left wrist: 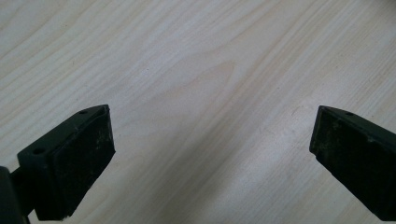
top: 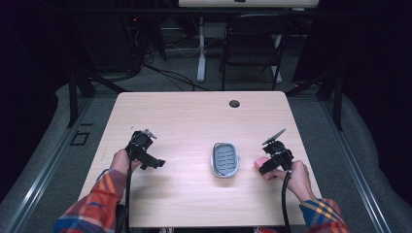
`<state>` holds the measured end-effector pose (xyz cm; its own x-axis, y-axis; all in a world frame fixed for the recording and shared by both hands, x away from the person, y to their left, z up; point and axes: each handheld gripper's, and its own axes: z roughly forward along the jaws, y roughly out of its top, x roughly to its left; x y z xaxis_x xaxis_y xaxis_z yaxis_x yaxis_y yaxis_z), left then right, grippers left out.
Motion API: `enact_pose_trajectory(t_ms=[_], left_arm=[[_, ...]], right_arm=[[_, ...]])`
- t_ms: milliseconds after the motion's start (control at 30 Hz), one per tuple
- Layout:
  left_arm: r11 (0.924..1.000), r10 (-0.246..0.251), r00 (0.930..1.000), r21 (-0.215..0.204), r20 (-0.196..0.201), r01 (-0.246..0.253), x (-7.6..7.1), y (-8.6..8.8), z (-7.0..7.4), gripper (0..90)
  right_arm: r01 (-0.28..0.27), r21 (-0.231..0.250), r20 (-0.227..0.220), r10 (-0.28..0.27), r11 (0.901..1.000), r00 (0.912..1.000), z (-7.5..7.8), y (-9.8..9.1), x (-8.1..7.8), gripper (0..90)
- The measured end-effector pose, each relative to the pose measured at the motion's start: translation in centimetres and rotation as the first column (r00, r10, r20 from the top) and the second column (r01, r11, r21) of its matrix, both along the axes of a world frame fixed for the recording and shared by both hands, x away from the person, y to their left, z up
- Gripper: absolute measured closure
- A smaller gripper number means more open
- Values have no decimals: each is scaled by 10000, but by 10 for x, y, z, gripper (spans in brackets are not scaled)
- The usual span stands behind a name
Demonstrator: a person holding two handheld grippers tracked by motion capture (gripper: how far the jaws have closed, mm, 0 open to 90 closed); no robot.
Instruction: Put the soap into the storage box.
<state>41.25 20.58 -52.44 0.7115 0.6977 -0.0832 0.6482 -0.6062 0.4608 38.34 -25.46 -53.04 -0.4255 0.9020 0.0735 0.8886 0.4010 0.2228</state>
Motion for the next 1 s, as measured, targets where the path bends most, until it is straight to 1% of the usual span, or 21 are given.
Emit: enact_pose_trajectory(t_ms=[100,133,300,500,567,633,667,733,767,800,833,867,900,933,1000], left_arm=[[10000,8,10000,-9,-44,-8,1,0,-1,0],[10000,-18,10000,9,-49,18,1,0,-1,0],[10000,-11,10000,-10,-23,11,0,0,0,0],[10000,-62,10000,-12,-29,62,0,-1,-1,0],[10000,-72,10000,5,-29,72,0,-1,-1,0],[10000,-93,10000,-12,-1,93,0,-1,0,0],[10000,-93,10000,-12,-1,93,0,-1,0,0],[9999,-100,9999,-7,-5,100,0,-1,0,0],[9999,-114,9999,37,-24,114,0,-1,0,0],[9999,-125,9999,47,-19,125,0,-2,0,0],[9999,-134,9999,44,-15,134,0,-2,0,0],[9999,-118,9999,40,17,118,0,-2,0,0],[9999,-118,9999,40,17,118,0,-2,0,0],[9999,-112,9999,43,17,112,0,-2,0,0],[9999,-107,9999,37,-18,107,0,-2,-1,0]], right_arm=[[61,26,83,-61,10000,9999,2,-1,0,370],[8,105,108,-9,9999,9999,5,-3,0,370],[-102,123,156,101,9999,9998,10,-4,0,370],[-223,57,244,221,9997,9995,15,-6,-1,370],[-260,-41,206,261,9997,9994,15,-7,0,370],[-178,-25,275,179,9998,9995,14,-8,-1,370],[-178,-25,275,179,9998,9995,14,-8,-1,370],[-385,-112,106,386,9992,9992,16,-8,0,370],[-226,49,274,225,9997,9994,15,-7,-1,370],[-327,-53,179,328,9995,9993,17,-7,-1,370],[-356,-35,196,357,9994,9992,17,-7,-1,370],[-501,-38,154,502,9987,9986,19,-7,0,370],[-501,-38,154,502,9987,9986,19,-7,0,370],[-424,28,257,423,9991,9988,20,-5,-1,370],[-470,48,345,468,9989,9983,22,-5,0,370]])
